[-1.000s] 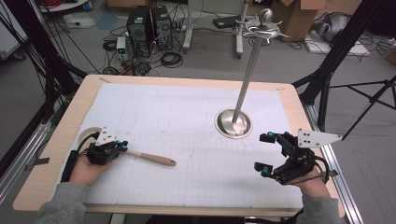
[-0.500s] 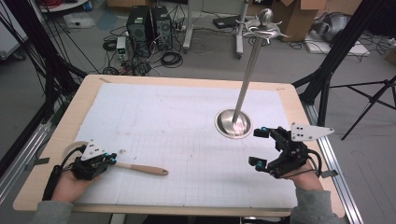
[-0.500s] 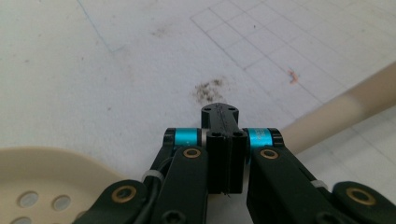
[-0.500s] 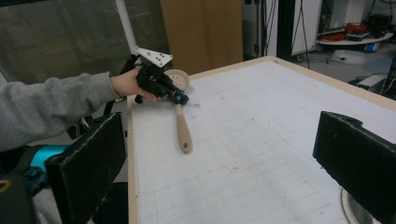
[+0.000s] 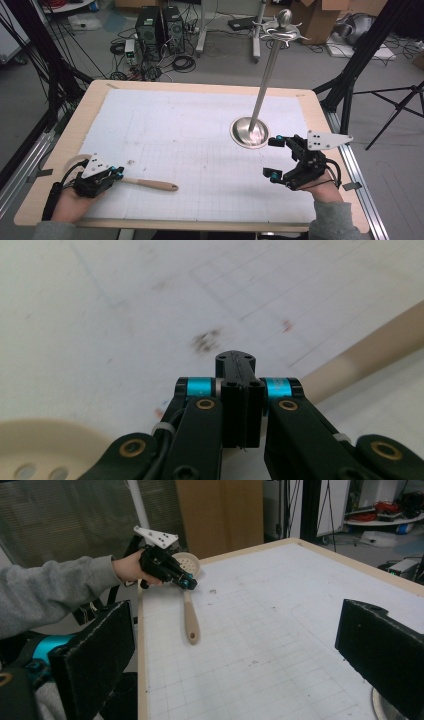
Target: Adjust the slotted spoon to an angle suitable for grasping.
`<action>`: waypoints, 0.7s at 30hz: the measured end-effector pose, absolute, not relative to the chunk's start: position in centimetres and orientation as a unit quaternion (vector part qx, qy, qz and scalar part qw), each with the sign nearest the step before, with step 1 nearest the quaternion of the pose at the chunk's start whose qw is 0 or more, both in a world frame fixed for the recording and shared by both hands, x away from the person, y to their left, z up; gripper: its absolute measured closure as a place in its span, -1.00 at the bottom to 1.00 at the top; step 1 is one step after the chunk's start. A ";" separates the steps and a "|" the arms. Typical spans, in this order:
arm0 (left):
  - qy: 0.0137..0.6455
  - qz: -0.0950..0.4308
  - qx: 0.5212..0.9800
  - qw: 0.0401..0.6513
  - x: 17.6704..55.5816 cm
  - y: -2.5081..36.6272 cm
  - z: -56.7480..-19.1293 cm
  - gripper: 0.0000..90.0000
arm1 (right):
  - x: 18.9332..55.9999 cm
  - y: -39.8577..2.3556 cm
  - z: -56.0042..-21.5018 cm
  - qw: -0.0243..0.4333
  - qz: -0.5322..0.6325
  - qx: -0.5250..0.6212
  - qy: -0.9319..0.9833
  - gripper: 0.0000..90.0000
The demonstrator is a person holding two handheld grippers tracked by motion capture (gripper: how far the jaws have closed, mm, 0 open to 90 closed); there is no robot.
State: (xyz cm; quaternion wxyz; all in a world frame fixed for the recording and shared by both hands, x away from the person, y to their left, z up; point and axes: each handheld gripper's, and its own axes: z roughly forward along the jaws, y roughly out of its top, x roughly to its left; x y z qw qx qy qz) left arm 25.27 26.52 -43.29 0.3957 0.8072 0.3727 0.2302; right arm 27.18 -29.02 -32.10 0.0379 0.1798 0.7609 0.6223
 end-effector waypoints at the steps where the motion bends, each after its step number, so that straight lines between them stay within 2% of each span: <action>1: 0.373 0.230 0.807 0.396 25.3 26.5 -43.3 0.99 | 27.2 -29.0 -32.1 0.038 0.622 0.180 0.761 -0.96; 9: 0.307 0.190 0.832 0.421 24.1 22.5 -42.7 0.99 | 27.0 -29.4 -32.0 0.040 0.629 0.180 0.755 -0.96; 14: 0.288 0.156 0.841 0.430 23.6 20.7 -42.9 0.99 | 27.0 -29.2 -32.1 0.039 0.626 0.180 0.757 -0.96; 21: 0.247 0.138 0.862 0.420 23.3 18.9 -43.4 0.99 | 27.1 -29.1 -32.1 0.040 0.625 0.179 0.759 -0.96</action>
